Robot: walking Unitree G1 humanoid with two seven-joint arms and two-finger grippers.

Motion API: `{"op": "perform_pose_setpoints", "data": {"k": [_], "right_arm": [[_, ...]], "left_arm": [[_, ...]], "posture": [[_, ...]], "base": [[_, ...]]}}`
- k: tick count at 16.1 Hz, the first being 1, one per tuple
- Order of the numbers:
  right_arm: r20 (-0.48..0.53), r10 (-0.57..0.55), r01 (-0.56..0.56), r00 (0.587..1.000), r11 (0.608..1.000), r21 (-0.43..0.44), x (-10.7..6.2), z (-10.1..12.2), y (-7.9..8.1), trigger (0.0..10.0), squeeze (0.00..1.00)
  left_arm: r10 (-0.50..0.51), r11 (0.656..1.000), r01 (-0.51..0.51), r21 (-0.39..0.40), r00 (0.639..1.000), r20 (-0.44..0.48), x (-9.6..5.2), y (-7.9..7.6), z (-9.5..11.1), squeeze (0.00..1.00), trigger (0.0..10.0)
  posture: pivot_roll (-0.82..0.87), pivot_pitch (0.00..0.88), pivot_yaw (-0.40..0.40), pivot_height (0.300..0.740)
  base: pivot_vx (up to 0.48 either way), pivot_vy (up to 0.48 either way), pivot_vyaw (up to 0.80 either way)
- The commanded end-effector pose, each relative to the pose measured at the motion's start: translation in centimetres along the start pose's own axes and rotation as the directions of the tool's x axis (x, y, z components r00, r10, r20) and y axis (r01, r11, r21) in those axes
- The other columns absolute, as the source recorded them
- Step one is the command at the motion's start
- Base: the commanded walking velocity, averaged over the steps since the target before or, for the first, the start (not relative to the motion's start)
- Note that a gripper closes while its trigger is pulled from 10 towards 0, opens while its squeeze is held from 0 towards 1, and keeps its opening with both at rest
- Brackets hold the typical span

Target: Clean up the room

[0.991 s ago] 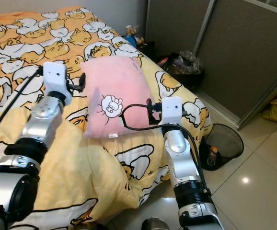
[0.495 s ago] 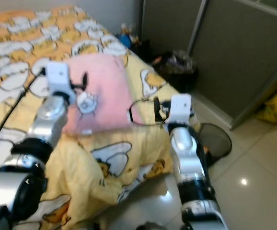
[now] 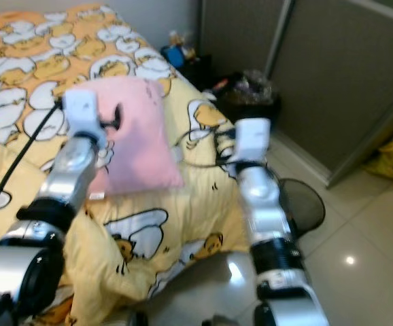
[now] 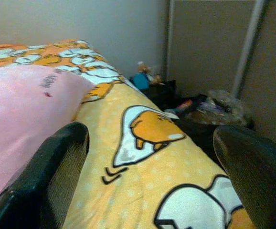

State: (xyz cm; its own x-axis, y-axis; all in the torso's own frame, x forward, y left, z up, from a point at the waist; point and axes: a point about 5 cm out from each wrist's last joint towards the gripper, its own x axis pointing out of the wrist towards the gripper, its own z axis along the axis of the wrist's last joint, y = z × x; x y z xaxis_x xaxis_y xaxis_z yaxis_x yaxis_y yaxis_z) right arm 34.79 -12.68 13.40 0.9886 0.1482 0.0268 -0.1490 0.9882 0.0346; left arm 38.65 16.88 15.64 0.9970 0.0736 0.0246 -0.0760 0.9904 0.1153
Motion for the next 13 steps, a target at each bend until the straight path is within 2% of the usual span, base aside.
{"op": "perform_pose_setpoints", "data": {"k": [1, 6, 8, 9, 11, 13], "right_arm": [[-0.02, -0.013, 0.013, 1.0, 1.0, 0.001, -0.2, -0.4, -0.8, 10.0, 0.0], [-0.047, -0.033, 0.033, 0.998, 0.999, 0.01, -0.9, -1.6, -1.1, 10.0, 0.0], [-0.036, -0.022, 0.021, 0.999, 1.0, -0.017, -1.0, -1.8, -1.0, 10.0, 0.0], [-0.043, -0.035, 0.035, 0.998, 0.999, -0.008, -1.1, -2.0, -1.1, 10.0, 0.04], [-0.048, -0.051, 0.051, 0.998, 0.999, -0.014, -1.1, -2.1, -1.4, 10.0, 0.03], [-0.046, -0.079, 0.078, 0.996, 0.997, -0.016, -1.2, -2.1, -1.8, 10.0, 0.0]], "left_arm": [[-0.02, 0.999, 0.02, 0.027, 0.999, 0.031, 0.0, -0.8, 0.8, 0.0, 10.0], [-0.105, 0.992, 0.099, 0.084, 0.992, 0.064, -0.8, -2.5, 0.9, 0.0, 10.0], [-0.109, 0.992, 0.103, 0.075, 0.991, 0.079, -0.9, -2.8, 1.4, 0.0, 10.0], [-0.111, 0.991, 0.105, 0.084, 0.991, 0.077, -1.0, -3.1, 1.4, 0.0, 10.0], [-0.139, 0.986, 0.131, 0.102, 0.987, 0.08, -1.4, -3.8, 1.3, 0.0, 10.0], [-0.145, 0.985, 0.137, 0.101, 0.987, 0.073, -1.5, -3.8, 1.2, 0.0, 10.0]], "posture": [[-0.13, 0.03, 0.012, 0.74], [-0.13, 0.016, 0.013, 0.74], [-0.13, 0.016, 0.013, 0.74], [-0.12, 0.011, 0.016, 0.74], [-0.13, 0.006, 0.016, 0.74], [-0.13, 0.005, 0.016, 0.74]], "base": [[0.0, 0.0, 0.44], [0.0, 0.0, 0.43], [0.268, -0.351, 0.76], [0.311, -0.364, 0.69], [0.307, -0.364, 0.68], [0.326, -0.349, 0.0]]}}
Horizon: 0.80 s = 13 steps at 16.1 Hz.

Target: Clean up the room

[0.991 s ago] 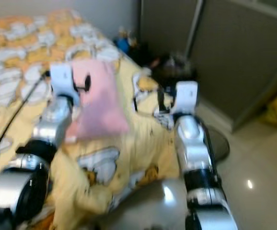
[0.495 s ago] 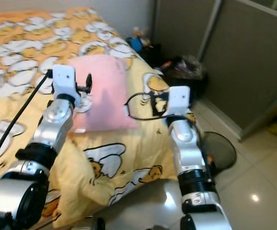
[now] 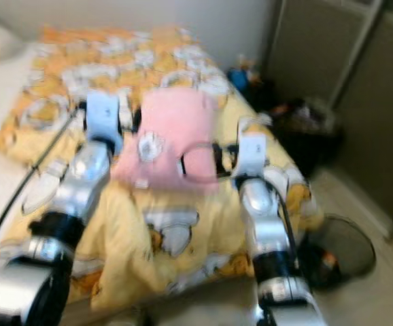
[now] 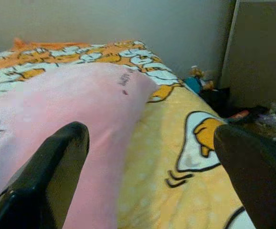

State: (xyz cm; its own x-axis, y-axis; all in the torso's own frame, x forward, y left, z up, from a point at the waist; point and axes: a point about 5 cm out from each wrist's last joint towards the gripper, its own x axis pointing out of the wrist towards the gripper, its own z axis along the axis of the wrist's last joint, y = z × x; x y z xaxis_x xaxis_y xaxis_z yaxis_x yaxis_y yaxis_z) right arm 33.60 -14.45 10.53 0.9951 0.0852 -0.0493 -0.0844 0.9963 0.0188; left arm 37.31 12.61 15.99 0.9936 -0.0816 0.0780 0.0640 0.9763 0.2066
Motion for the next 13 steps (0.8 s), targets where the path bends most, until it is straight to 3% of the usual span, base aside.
{"op": "perform_pose_setpoints", "data": {"k": [1, 13], "right_arm": [[0.032, -0.016, 0.016, 0.999, 1.0, -0.003, 0.3, 0.7, -0.1, 10.0, 0.0], [0.075, 0.016, -0.013, 0.997, 0.999, -0.042, 0.2, 1.3, 0.7, 10.0, 0.0]], "left_arm": [[-0.002, 1.0, 0.002, 0.01, 1.0, 0.002, 0.1, 0.4, 0.3, 0.0, 10.0], [0.004, 1.0, -0.004, -0.013, 1.0, 0.021, 0.3, 1.7, 0.9, 0.0, 10.0]], "posture": [[-0.13, 0.005, 0.016, 0.74], [-0.13, 0.026, 0.007, 0.74]], "base": [[0.33, -0.345, 0.0], [0.028, -0.029, -0.04]]}}
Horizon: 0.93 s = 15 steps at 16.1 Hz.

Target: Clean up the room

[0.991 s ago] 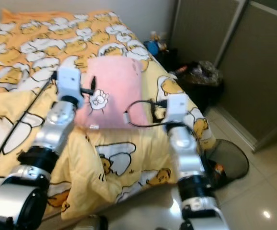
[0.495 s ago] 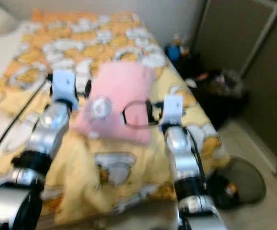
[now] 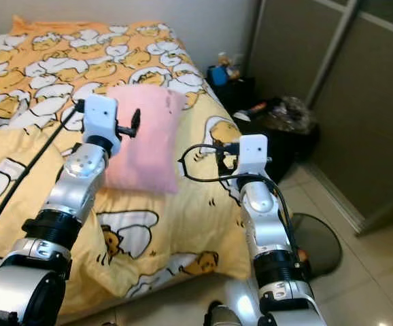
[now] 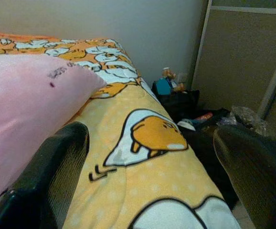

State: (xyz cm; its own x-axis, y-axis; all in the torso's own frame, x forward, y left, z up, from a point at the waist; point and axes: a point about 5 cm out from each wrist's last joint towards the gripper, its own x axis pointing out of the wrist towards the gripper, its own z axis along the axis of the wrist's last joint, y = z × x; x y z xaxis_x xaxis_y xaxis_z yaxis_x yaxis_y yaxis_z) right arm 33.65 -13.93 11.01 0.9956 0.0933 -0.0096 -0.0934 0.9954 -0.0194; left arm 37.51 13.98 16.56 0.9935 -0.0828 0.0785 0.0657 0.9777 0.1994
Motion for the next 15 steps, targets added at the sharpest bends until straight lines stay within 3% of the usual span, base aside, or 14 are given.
{"op": "perform_pose_setpoints", "data": {"k": [1, 6, 11, 15], "right_arm": [[0.041, 0.012, -0.012, 0.999, 1.0, -0.001, 0.2, 1.0, 0.2, 10.0, 0.0], [0.037, 0.026, -0.026, 0.999, 1.0, -0.001, 0.3, 1.0, 0.6, 10.0, 0.0], [0.03, 0.035, -0.035, 0.999, 0.999, -0.002, 0.3, 0.9, 0.8, 10.0, 0.0], [0.028, 0.031, -0.031, 0.999, 1.0, -0.002, 0.4, 1.0, 0.7, 10.0, 0.0]], "left_arm": [[0.015, 1.0, -0.015, -0.008, 0.999, 0.028, 0.2, 0.4, 0.8, 0.0, 10.0], [0.036, 0.999, -0.037, 0.022, 0.999, 0.027, 0.2, 0.7, 1.0, 0.0, 10.0], [0.054, 0.999, -0.054, 0.003, 0.998, 0.019, 0.3, 1.0, 1.1, 0.0, 10.0], [0.053, 0.998, -0.054, 0.024, 0.997, 0.05, 1.1, 1.9, 2.5, 0.0, 10.0]], "posture": [[-0.13, 0.026, 0.007, 0.74], [-0.13, 0.03, 0.006, 0.74], [-0.13, 0.031, 0.006, 0.74], [-0.13, 0.035, 0.004, 0.74]], "base": [[0.416, 0.0, 0.0], [0.402, 0.214, 0.0], [0.386, 0.284, 0.0], [0.358, 0.32, -0.78]]}}
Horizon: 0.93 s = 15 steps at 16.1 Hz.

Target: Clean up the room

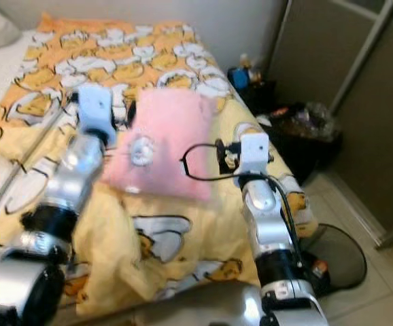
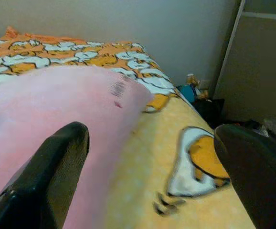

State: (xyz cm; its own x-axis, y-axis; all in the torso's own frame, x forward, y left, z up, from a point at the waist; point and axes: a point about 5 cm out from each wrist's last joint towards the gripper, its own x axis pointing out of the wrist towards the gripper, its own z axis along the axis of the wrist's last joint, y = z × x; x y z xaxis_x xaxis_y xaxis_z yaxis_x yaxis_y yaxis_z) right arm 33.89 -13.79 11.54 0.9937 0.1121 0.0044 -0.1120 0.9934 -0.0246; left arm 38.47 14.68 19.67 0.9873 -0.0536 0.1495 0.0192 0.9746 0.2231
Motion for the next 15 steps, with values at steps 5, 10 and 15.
{"op": "perform_pose_setpoints", "data": {"k": [5, 10, 15], "right_arm": [[0.072, -0.045, 0.046, 0.996, 0.999, -0.015, 0.6, 1.9, -0.7, 10.0, 0.0], [0.063, -0.042, 0.041, 0.997, 0.999, 0.024, 0.5, 1.6, -0.4, 10.0, 0.0], [-0.001, -0.121, 0.118, 0.993, 0.967, 0.225, 3.3, 3.8, -4.0, 10.0, 0.0]], "left_arm": [[-0.063, 0.998, 0.062, 0.015, 0.997, 0.047, 1.9, 0.9, 2.6, 0.0, 10.0], [-0.016, 0.999, 0.016, -0.042, 1.0, -0.012, 2.3, 0.8, 1.6, 0.0, 10.0], [-0.029, 0.983, 0.009, -0.184, 0.994, -0.102, 4.1, 2.4, 2.8, 0.0, 10.0]], "posture": [[-0.14, 0.039, 0.016, 0.74], [-0.14, 0.037, 0.022, 0.74], [-0.16, 0.05, 0.041, 0.74]], "base": [[0.074, 0.061, -0.41], [0.265, -0.273, 0.0], [0.0, 0.0, 0.0]]}}
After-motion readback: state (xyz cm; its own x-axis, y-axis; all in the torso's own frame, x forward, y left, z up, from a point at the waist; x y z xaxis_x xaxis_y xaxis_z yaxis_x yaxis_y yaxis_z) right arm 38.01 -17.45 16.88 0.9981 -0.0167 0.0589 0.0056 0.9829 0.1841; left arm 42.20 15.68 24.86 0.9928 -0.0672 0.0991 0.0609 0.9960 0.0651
